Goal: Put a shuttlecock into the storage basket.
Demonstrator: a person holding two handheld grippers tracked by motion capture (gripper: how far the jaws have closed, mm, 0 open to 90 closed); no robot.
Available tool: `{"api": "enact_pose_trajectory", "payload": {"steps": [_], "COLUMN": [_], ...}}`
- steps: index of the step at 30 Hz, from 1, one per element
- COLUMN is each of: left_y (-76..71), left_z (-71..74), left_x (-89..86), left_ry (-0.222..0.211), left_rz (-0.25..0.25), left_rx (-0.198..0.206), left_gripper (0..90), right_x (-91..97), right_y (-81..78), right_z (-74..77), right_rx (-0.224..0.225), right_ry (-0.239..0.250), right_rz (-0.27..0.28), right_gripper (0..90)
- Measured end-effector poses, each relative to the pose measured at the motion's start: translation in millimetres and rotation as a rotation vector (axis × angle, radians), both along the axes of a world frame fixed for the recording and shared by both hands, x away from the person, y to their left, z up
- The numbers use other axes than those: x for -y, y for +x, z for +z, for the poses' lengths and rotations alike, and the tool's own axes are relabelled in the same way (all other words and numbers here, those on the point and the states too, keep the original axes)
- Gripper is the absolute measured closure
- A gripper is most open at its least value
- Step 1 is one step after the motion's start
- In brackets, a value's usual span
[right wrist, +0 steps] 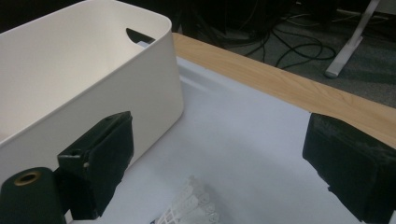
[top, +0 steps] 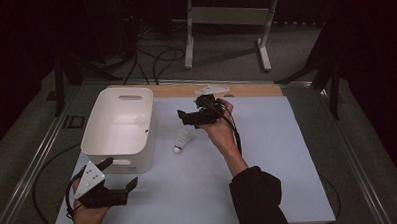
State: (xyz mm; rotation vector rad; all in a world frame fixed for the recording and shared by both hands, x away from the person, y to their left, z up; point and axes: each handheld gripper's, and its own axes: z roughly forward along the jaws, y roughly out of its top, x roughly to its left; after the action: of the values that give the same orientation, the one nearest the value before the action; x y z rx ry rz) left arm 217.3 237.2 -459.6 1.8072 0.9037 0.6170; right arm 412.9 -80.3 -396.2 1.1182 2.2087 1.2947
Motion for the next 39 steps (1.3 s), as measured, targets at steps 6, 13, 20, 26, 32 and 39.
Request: {"api": "enact_pose_trajectory", "payload": {"steps": [6, 13, 20, 26, 32, 39], "left_y": [-0.1, -0.2, -0.3, -0.3, -0.2, 0.0], "left_z": [0.2, 0.2, 0.7, 0.9, 0.8, 0.4], "left_x": [-0.2, -0.1, -0.9, -0.8, -0.6, -0.1], "left_ry": [0.001, 0.001, 0.003, 0.004, 0.005, 0.004], "left_rz": [0.002, 0.002, 0.003, 0.003, 0.0, 0.002], "left_rx": [0.001, 0.003, 0.001, 0.001, 0.0, 0.001], "left_gripper": [0.3, 0.3, 0.3, 0.3, 0.3, 0.3], "right_x": [-0.2, -1.9, -4.1, -4.5, -4.5, -3.9], "right_y": [0.4, 0.0, -0.5, -0.7, -0.9, -1.3], "right_z": [-4.8, -7.8, -11.9, -15.7, -18.3, -21.4], "right_rx": [-0.012, -0.014, -0.028, -0.033, -0.038, -0.047], "right_ry": [-0.004, -0.011, -0.018, -0.027, -0.018, -0.018], "right_rz": [-0.006, -0.006, -0.001, 0.0, 0.002, -0.003], "right_gripper": [8.8, 8.9, 9.0, 9.4, 9.9, 10.0]}}
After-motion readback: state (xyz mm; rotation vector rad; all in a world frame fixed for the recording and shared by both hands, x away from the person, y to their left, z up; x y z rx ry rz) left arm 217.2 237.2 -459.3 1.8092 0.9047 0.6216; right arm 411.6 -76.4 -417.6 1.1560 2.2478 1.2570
